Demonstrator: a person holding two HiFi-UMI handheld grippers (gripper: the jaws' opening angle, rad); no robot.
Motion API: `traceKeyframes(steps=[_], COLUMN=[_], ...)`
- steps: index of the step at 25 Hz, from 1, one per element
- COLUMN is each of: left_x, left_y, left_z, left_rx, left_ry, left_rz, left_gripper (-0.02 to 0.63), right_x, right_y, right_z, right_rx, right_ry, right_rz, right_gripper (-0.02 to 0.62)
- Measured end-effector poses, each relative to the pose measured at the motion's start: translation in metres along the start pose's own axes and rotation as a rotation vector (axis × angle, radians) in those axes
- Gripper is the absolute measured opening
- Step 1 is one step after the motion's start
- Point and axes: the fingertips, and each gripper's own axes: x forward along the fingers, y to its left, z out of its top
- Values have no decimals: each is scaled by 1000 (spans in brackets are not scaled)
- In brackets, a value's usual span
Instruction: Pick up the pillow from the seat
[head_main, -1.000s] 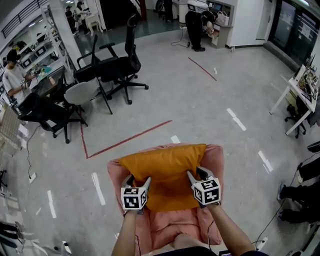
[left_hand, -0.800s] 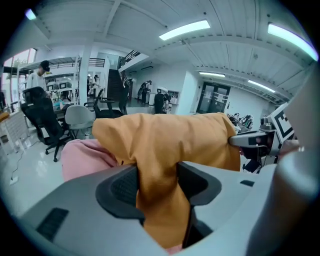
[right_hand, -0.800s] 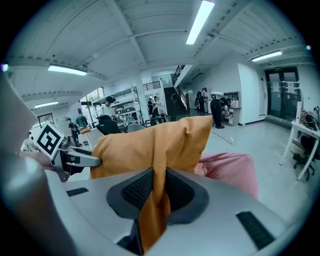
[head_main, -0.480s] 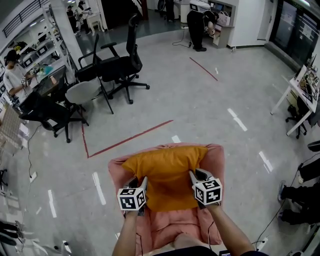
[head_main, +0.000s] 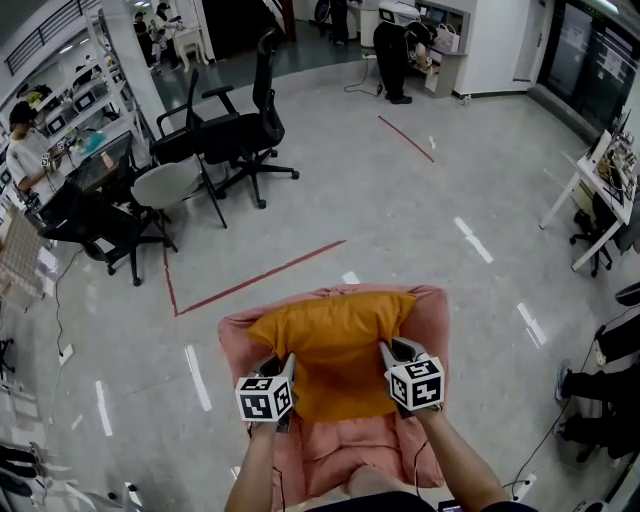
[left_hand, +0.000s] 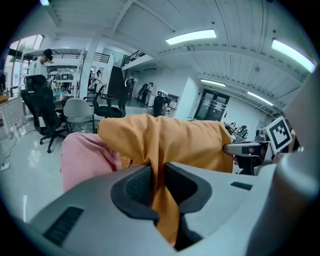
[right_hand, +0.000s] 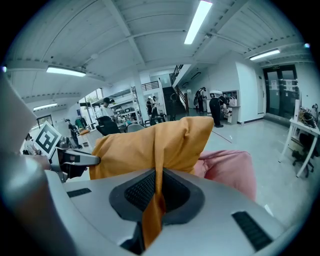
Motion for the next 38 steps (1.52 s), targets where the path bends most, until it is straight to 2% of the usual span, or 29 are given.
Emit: traceKeyframes(steps=[7,16,38], left_x=[-11,-34,-127], left_y=[-3,-6,-28], left_z=[1,5,16], left_rx=[12,20,63], left_ry=[6,-28,-132], left_rz=[-26,-51,-84], left_gripper=[66,63,61], right_x=[-12,-32,-112], right_y=[7,23,78], right_z=[1,4,26], right_rx=[-2,-9,-46], right_ry=[-17,-45,-146], right_rz=[0,-9,-64], right_gripper=[40,40,40])
